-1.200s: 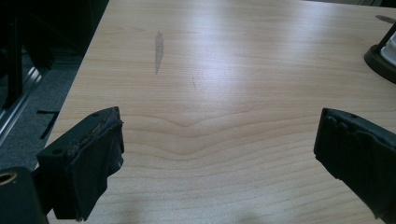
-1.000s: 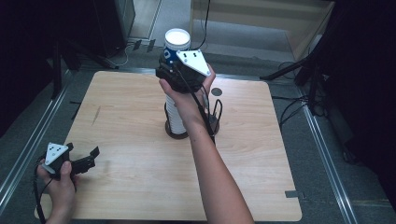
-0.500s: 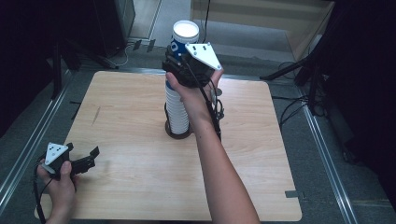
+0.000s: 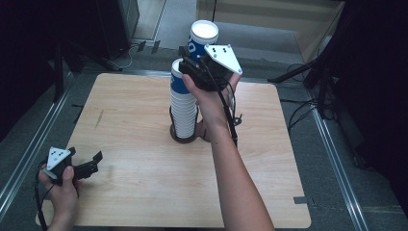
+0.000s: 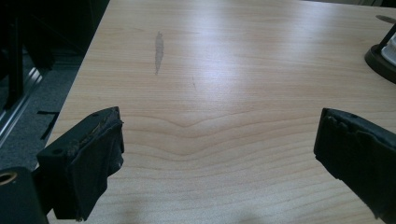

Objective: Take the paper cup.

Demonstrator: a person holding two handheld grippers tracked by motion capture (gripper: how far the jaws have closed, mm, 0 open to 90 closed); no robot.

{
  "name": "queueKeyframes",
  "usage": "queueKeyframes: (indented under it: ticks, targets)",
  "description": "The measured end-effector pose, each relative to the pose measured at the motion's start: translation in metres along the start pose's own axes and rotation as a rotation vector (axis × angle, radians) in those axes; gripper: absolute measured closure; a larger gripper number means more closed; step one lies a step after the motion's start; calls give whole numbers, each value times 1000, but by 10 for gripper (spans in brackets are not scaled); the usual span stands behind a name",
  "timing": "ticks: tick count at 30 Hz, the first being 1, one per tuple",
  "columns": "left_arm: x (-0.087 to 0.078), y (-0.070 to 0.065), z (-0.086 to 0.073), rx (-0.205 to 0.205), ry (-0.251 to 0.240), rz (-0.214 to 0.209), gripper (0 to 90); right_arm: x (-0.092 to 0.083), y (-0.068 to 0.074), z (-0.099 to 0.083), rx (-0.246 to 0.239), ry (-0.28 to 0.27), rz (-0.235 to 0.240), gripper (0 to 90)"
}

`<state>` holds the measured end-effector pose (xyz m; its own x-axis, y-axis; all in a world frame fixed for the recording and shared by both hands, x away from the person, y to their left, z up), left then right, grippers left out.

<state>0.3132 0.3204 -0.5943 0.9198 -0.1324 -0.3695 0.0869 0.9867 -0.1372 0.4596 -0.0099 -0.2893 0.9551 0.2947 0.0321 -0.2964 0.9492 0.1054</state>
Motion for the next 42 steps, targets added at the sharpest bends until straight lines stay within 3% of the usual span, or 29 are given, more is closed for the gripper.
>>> queueKeyframes:
  ticks: [23,42]
  targets:
    - [0,0,0,4,-1,2,26,-23,-50,-24,-4,27,-60,193]
    - [0,-1,0,16,-1,5,26,-54,-79,-52,-38,52,-87,193]
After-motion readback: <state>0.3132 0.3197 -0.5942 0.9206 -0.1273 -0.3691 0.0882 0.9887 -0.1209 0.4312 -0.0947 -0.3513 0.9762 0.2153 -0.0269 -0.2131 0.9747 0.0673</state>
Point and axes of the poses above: each handheld gripper's, and its own axes: x roughly forward along the jaws, z roughly out of its top, y roughly to its left, the point moved 10 cm from there along x, roughly forward along the jaws, and after that the axes turned 4 degrees about -y, right-handed, at the moved point
